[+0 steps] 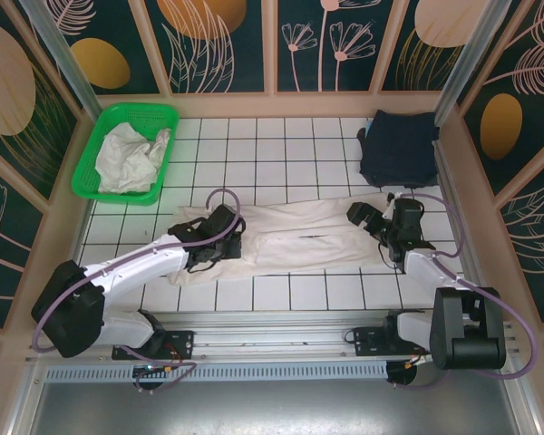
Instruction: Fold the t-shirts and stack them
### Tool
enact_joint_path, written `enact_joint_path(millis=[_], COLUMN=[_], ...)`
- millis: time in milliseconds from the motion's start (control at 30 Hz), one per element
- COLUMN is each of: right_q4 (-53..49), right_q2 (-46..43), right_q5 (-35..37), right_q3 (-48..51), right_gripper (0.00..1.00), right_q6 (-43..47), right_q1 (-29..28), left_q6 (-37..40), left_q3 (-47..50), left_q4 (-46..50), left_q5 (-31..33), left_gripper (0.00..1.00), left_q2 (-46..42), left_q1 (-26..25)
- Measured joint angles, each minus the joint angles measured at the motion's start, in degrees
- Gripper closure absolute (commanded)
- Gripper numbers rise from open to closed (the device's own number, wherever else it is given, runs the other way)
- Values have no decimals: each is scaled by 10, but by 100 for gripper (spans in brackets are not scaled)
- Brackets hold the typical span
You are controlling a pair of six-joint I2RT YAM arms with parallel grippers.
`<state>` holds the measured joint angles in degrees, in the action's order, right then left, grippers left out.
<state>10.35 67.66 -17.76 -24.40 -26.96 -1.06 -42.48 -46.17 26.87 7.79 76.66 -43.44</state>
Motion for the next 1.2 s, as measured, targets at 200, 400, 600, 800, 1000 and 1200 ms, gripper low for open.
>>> enact_joint_path(millis=[200, 400, 600, 800, 1000, 1200], right_q4=[2, 5, 4, 6, 3, -11], right_q2=[-13, -23, -32, -33, -12, 10], right_q5=[-10, -18, -18, -20, -20, 19], right_q3=[11, 11, 13, 13, 10, -18], right_gripper=[1, 1, 1, 1, 5, 7], right_q6=[-4, -4, -4, -4, -3, -1], right_q1=[0, 0, 0, 0, -17, -76], left_q6=[-28, -37, -47, -58, -60, -62], left_q3=[5, 6, 45, 89, 111, 131], left_q4=[9, 12, 11, 8, -8, -15], left_q5=[8, 16, 8, 22, 47, 58], left_gripper=[100, 97, 56, 46, 49, 77], left_q2=[-99, -123, -91, -113, -107, -58], left_q1=[0, 0, 0, 0, 0, 0])
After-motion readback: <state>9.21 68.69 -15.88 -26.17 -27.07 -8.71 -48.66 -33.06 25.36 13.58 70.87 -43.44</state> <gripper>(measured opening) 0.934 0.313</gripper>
